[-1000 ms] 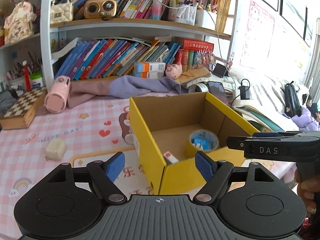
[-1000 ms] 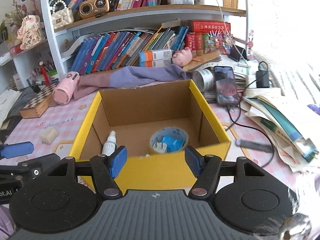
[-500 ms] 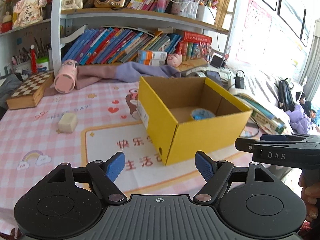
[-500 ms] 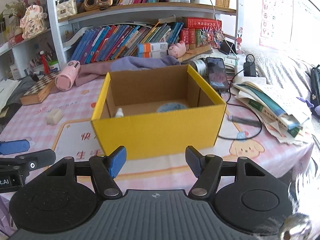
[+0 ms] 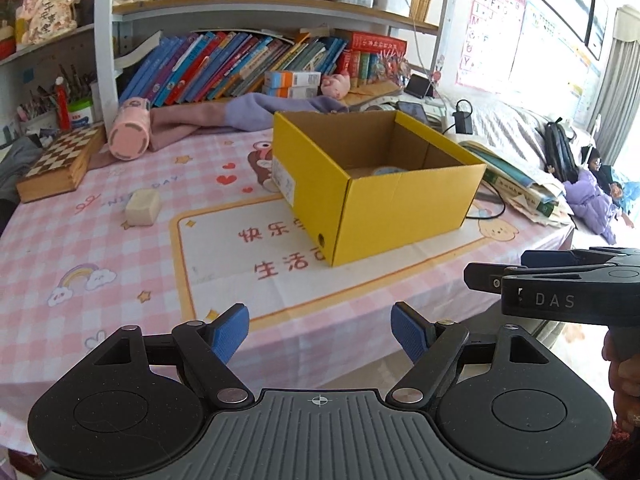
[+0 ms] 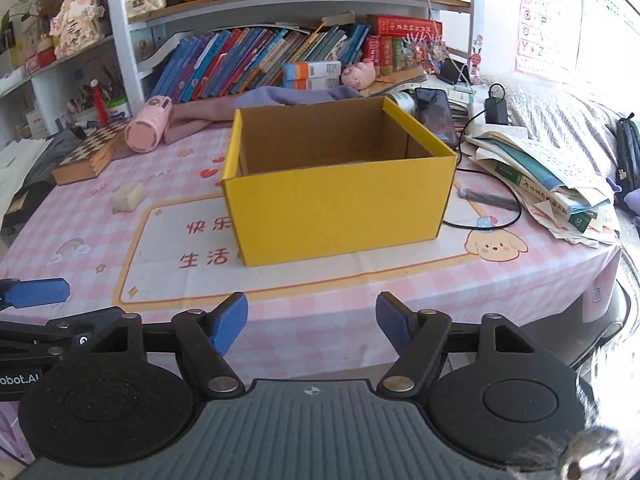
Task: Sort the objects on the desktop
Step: 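Raise both open tools out of the yellow box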
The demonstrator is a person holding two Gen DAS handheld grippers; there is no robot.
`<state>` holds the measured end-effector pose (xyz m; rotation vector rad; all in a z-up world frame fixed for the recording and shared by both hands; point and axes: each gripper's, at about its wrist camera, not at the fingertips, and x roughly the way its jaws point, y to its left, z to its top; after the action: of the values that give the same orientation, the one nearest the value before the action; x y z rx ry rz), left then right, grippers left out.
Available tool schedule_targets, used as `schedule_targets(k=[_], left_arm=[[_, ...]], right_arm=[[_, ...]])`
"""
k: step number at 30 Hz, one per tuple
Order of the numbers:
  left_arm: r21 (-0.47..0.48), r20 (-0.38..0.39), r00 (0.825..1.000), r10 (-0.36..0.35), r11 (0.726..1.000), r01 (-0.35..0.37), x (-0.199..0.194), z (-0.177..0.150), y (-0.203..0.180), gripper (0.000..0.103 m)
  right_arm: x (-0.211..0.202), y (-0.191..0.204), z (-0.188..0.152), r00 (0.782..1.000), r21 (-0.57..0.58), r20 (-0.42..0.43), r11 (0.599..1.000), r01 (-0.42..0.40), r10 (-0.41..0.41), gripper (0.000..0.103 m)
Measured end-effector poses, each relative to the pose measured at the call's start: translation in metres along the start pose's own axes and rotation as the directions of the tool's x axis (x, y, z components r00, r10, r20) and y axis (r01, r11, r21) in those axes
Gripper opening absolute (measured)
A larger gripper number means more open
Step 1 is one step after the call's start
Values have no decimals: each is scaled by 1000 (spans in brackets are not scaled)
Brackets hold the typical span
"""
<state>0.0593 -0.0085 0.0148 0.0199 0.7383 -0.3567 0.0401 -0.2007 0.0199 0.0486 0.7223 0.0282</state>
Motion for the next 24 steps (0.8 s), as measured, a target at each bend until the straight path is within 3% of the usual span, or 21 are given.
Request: schedule_targets(k=[24], left_arm=[[-77,-22,997,74,994,-75,-26,-25,28,85]], right_arm=[[-2,42,-9,995,-94,-57,992,-82,77,73]])
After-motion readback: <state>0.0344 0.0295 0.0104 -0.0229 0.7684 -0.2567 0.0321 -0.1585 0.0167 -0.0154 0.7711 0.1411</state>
